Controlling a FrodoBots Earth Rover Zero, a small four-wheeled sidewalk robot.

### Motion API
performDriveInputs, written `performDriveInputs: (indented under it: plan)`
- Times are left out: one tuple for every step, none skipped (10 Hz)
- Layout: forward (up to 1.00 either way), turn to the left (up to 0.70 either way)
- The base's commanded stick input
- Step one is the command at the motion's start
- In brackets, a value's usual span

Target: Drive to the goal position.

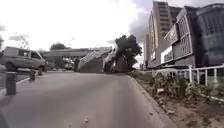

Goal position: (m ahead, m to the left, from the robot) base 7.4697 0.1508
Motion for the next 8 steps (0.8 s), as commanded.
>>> performDriveInputs:
  plan:
    - [0.45,0.0]
    - [0.45,0.0]
    - [0.45,0.0]
    - [0.45,0.0]
    - [0.45,0.0]
    - [0.45,0.0]
    - [0.45,0.0]
    - [0.45,0.0]
